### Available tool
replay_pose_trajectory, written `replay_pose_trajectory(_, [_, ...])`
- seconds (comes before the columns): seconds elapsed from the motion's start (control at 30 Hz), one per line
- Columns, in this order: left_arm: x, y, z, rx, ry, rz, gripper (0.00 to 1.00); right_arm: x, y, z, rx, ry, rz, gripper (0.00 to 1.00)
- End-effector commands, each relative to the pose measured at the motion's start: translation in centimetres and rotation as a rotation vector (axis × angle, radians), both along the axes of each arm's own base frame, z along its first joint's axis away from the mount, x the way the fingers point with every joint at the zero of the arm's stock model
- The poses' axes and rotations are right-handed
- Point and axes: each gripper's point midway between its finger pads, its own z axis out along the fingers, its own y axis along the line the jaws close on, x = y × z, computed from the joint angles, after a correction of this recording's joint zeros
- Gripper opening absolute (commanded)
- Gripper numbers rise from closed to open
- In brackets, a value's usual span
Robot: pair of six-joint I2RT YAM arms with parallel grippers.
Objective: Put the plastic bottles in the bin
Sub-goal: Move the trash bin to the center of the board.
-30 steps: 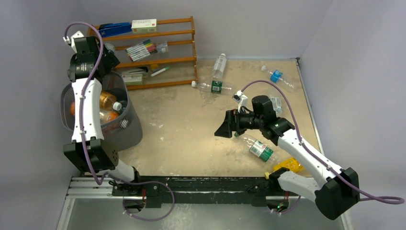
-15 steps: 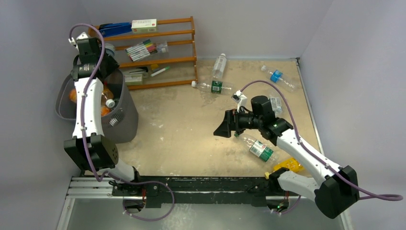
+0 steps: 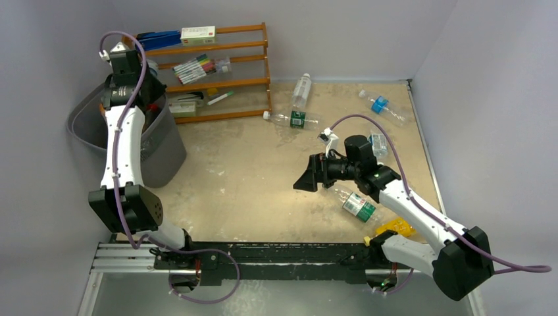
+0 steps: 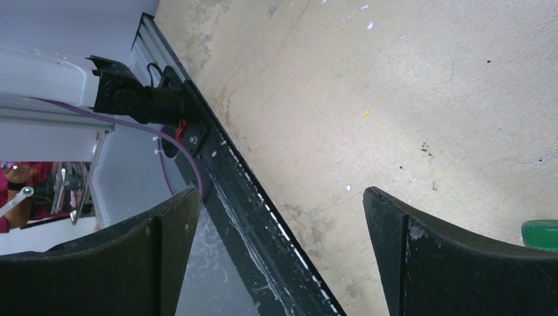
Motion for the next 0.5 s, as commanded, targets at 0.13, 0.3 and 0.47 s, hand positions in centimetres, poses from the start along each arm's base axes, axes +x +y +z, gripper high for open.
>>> replay_pose_trajectory(0.13, [4.0, -3.9, 4.6, -0.06, -0.192, -0.035, 0.05, 0.2, 0.4, 1.5, 0.034, -0.062, 0.018, 0.95])
replay_pose_trajectory(0.3, [5.2, -5.3, 5.0, -0.082, -0.22, 0.008, 0.05, 0.3, 0.4, 1.4, 0.027, -0.059, 0.017, 0.95])
replay_pose_trajectory(0.47, [6.0, -6.1, 4.8, -0.112, -0.239, 0.061, 0.04, 0.3, 0.4, 1.5, 0.025, -0.061, 0.017, 0.95])
